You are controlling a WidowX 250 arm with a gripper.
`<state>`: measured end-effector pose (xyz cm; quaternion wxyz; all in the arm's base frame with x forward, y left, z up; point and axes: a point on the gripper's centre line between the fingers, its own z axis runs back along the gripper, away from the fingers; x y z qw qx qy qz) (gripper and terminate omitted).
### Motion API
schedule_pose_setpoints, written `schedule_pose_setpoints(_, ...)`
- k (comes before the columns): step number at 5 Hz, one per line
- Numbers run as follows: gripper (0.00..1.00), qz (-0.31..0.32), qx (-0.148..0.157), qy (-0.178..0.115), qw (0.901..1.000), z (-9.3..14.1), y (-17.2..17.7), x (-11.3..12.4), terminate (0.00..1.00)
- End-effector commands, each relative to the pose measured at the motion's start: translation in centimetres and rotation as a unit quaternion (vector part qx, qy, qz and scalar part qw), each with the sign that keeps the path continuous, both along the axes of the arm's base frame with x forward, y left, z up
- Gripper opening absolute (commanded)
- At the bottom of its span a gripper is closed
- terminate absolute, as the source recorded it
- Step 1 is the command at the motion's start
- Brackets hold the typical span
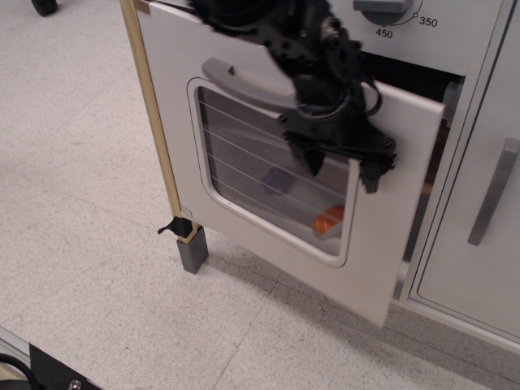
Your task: Close oven
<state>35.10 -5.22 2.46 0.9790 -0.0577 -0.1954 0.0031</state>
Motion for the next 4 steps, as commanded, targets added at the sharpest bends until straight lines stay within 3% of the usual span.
schedule_pose_setpoints(1, 1.00, 0.021, -0.009, -0.033, 0.9992, 2.1, -0.1, 3.5, 0.00)
schedule_pose_setpoints(4, 1.00, 0.006, -0.019, -0.005, 0.9998, 3.7, 0.9, 0.9, 0.00)
